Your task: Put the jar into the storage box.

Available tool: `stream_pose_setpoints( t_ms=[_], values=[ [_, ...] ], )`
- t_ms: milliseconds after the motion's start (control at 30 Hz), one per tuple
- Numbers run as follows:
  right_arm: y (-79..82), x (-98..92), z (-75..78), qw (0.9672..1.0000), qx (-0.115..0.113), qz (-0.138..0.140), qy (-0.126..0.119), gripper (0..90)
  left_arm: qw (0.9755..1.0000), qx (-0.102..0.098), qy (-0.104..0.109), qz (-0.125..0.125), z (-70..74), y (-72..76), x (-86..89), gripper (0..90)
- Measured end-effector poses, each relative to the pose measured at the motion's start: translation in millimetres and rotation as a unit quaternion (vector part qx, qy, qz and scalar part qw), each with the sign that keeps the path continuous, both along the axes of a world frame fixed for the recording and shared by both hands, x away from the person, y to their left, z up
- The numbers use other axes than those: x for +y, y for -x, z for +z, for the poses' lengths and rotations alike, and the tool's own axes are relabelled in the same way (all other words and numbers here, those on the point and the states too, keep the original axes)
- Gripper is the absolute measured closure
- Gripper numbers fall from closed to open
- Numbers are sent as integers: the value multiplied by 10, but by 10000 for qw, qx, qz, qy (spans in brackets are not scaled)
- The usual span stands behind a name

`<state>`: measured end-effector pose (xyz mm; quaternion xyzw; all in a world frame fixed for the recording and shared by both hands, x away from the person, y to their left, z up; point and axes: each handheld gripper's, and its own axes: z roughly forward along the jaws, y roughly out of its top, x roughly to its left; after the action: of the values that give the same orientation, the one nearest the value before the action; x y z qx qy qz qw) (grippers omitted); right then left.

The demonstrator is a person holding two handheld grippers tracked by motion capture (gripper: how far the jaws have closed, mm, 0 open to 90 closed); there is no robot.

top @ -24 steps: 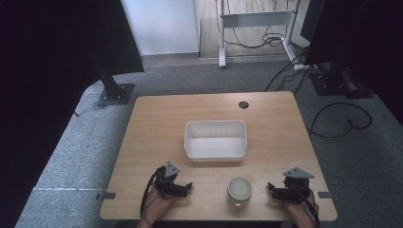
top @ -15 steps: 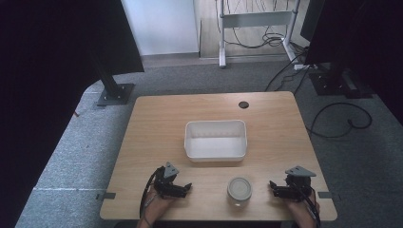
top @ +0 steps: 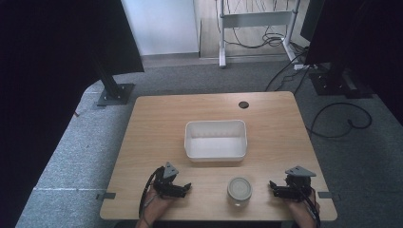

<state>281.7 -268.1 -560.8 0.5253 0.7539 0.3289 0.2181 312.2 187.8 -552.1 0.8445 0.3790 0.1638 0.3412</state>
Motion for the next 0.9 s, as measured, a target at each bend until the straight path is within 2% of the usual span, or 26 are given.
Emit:
stream_pose_setpoints(
  t_ms=[133,533,900],
  values=[
    [0,0,0,10000,0,-1,0,56,10000,-26,-62,-20,15,20,-13,77],
    [0,2,0,10000,3,9,0,53,9998,-97,18,-148,66,87,-40,80],
    [0,3,0,10000,5,14,1,51,9991,-152,180,-342,120,173,-84,78]
  ],
)
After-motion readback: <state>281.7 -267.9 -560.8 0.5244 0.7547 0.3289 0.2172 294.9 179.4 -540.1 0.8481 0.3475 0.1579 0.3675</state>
